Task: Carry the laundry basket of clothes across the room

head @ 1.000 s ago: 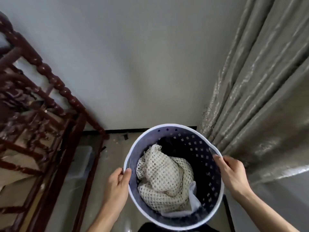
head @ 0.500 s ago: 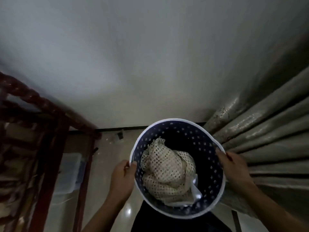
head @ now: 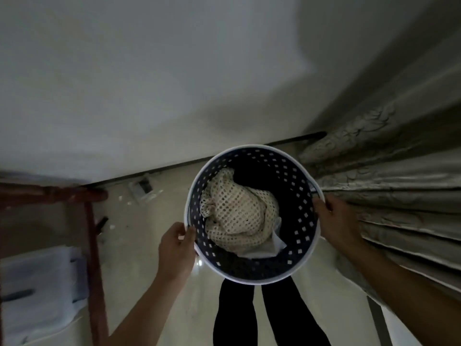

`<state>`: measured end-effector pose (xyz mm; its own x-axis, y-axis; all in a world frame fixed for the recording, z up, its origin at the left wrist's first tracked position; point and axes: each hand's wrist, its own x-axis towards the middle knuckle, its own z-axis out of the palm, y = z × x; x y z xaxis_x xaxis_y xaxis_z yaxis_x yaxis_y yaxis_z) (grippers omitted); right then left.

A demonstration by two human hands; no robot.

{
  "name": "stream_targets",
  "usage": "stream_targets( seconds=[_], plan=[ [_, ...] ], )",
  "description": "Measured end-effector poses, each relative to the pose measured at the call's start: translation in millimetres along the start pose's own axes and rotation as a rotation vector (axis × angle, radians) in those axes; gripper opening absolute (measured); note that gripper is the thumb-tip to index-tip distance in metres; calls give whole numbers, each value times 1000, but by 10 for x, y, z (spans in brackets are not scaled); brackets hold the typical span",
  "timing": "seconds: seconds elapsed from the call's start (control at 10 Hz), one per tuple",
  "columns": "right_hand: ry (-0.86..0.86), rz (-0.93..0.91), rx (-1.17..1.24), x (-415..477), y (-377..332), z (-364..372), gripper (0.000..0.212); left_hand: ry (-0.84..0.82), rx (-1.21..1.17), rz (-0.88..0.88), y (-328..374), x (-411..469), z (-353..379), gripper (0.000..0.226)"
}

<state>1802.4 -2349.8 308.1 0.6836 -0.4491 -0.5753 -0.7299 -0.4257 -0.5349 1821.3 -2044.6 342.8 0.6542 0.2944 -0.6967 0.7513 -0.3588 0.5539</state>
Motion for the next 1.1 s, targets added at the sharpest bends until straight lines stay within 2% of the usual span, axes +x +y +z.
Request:
stream_targets(
  seconds=[0.2, 0.3, 0.5, 0.6, 0.7, 0.9, 1.0, 1.1],
  plan=[
    [3, 58, -75, 1244, 485, 787, 41, -30, -29, -112, -475, 1362, 845, 21],
    [-35, 95, -64, 1775, 779, 1132, 26, -52, -20, -129, -723, 1956, 1246, 20],
    [-129, 230, 54, 2457, 1111, 1588, 21, -82, 19, -132, -1086, 2712, 1736, 14],
    [-149, 269, 136, 2629, 1235, 1709, 17, -79, 22, -138, -1178, 2864, 1839, 15],
    [-169, 270, 172, 2721, 1321, 1792, 5, -101, 47, -155, -1234, 2945, 1887, 12],
    [-158, 202, 73, 2734, 1409, 1846, 9, -129, 103, -184, -1264, 3021, 1880, 14],
    [-177, 141, -73, 2658, 1407, 1800, 21, -147, 127, -216, -1218, 2947, 1853, 29],
    [-122, 197, 5, 2484, 1400, 1682, 40, -135, 119, -243, -1113, 2721, 1703, 38]
  ],
)
